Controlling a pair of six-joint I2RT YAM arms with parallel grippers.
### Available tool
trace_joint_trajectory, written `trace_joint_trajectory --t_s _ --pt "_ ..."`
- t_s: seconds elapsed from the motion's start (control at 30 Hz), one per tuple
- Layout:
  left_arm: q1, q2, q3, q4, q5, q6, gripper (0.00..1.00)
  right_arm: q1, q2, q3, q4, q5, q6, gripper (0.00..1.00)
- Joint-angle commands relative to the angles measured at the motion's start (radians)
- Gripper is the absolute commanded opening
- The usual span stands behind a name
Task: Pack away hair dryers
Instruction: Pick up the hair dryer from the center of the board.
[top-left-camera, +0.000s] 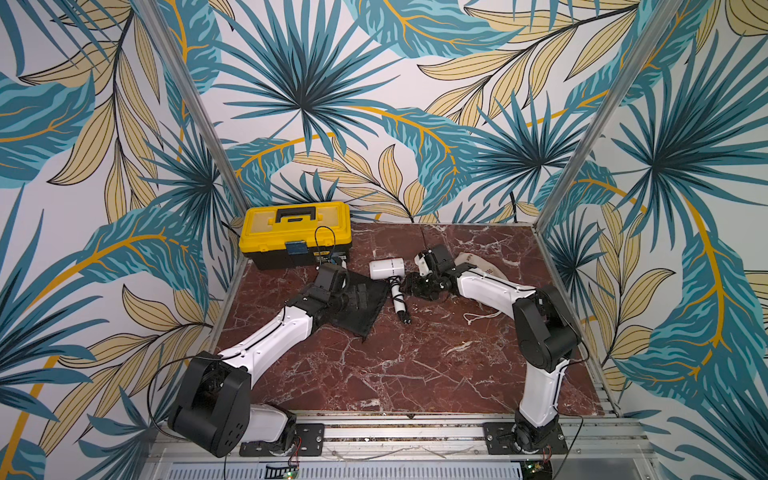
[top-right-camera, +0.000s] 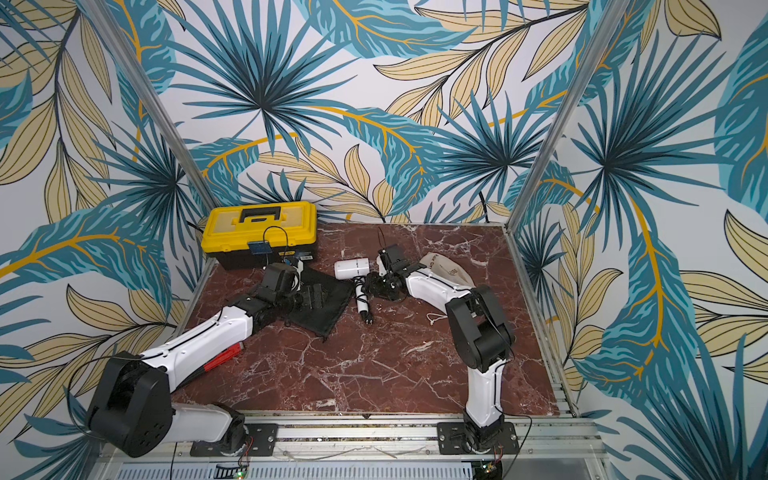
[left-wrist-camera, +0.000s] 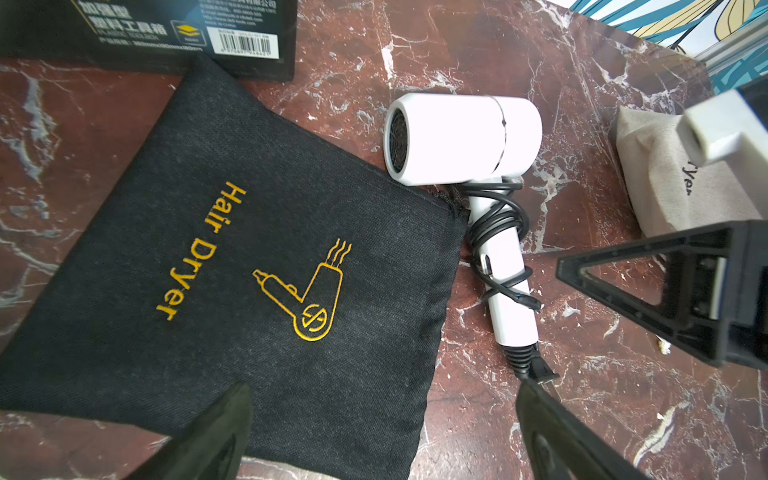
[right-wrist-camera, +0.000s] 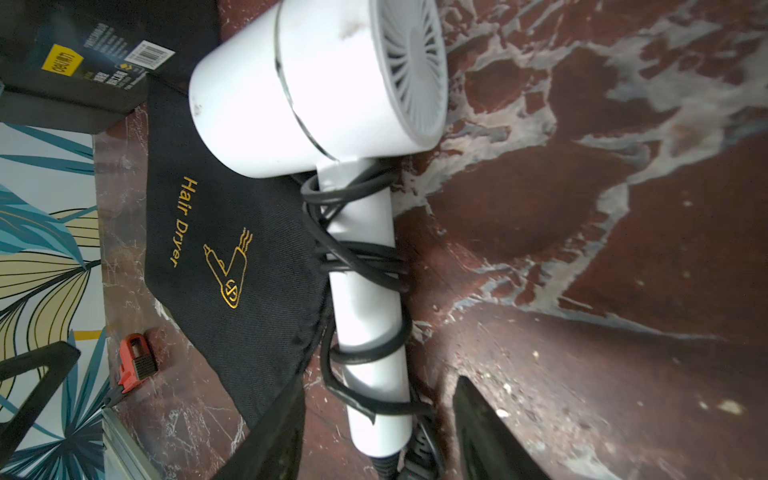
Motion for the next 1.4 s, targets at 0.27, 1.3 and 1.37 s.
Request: trace_joint_trajectory --t_s 0.27,1.3,1.37 --pt "0.006 -0.029 -0.031 -0.007 -0.004 0.009 1.00 0.033 0.149 0.175 -0.128 0.017 -0.135 0.59" --pt "0.007 -0.069 -0.037 -0.030 -0.046 0.019 1.00 0.057 0.162 0.246 -0.174 0.065 -0.139 0.19" --pt "0.007 -0.071 -0.037 -0.030 -0.048 0.019 1.00 0.054 0.126 0.232 -0.161 0.070 -0.138 0.18"
